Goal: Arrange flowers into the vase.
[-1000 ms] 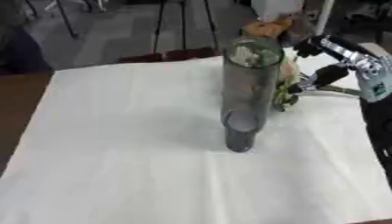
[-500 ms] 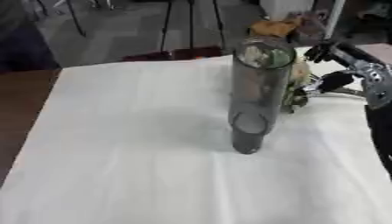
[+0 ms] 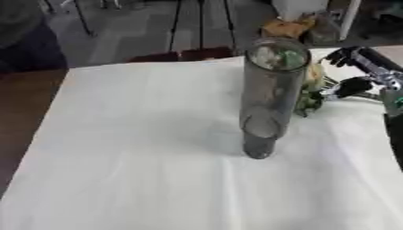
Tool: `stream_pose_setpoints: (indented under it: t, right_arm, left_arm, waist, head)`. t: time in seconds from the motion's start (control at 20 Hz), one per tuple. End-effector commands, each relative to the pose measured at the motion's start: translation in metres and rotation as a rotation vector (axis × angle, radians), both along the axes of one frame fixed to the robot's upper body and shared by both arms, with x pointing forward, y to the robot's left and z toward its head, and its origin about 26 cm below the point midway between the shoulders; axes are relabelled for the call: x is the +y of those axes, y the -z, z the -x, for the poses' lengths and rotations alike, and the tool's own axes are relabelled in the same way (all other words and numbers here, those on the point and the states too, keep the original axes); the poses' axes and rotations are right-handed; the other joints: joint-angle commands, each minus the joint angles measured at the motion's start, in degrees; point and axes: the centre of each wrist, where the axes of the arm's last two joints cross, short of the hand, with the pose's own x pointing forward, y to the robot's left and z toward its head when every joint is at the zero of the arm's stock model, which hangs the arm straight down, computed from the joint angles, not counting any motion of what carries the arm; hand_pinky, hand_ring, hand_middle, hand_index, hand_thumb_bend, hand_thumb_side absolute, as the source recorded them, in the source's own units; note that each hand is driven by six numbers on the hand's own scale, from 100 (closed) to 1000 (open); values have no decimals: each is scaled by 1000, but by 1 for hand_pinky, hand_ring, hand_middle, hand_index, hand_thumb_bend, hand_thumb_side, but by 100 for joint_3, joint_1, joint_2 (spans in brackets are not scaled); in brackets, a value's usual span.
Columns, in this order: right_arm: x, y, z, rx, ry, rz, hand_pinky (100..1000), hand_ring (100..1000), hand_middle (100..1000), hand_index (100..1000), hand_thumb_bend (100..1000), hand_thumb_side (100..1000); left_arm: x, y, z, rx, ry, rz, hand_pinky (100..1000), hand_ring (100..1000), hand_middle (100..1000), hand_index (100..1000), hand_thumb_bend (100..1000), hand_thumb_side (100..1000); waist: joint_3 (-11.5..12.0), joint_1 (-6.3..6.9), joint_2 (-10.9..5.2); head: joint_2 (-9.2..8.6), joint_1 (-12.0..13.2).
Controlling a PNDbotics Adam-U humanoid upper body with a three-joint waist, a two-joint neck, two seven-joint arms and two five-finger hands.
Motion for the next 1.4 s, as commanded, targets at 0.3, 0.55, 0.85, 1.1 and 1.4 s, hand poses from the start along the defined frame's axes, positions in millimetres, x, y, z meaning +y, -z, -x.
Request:
stream_pose_setpoints:
  t: [0.3, 0.55, 0.85, 1.1, 1.4]
  right_arm:
    - [-21, -18, 11, -47, 59, 18, 832, 769, 702, 819, 867, 349]
    - [-25, -13, 14, -49, 77, 9, 834, 771, 704, 819, 826, 396]
    - [-31, -4, 17, -41, 95, -1, 834, 772, 705, 820, 788, 433]
    - [-33, 2, 19, -37, 105, -4, 835, 775, 708, 822, 744, 439]
    - [-34, 7, 20, -43, 114, -1, 837, 778, 712, 824, 642, 485]
  left_arm:
    - [2, -9, 1, -26, 4, -22, 702, 672, 660, 835, 509, 966]
    - [3, -8, 1, -24, 3, -22, 702, 673, 660, 835, 509, 966]
    - [3, -7, 1, -21, 4, -19, 702, 673, 659, 835, 509, 967]
    - [3, -7, 2, -20, 4, -18, 703, 673, 659, 835, 509, 967]
    - [3, -7, 1, -21, 4, -17, 703, 673, 659, 835, 510, 967]
  waist:
    - [1, 39, 12]
    - [-13, 65, 0]
    - [-33, 79, 8]
    - [-24, 85, 26]
    - [4, 88, 52]
  head:
    - [-63, 2]
    - [-92, -145]
    - [-142, -590]
    - [-159, -801]
    - [-177, -837]
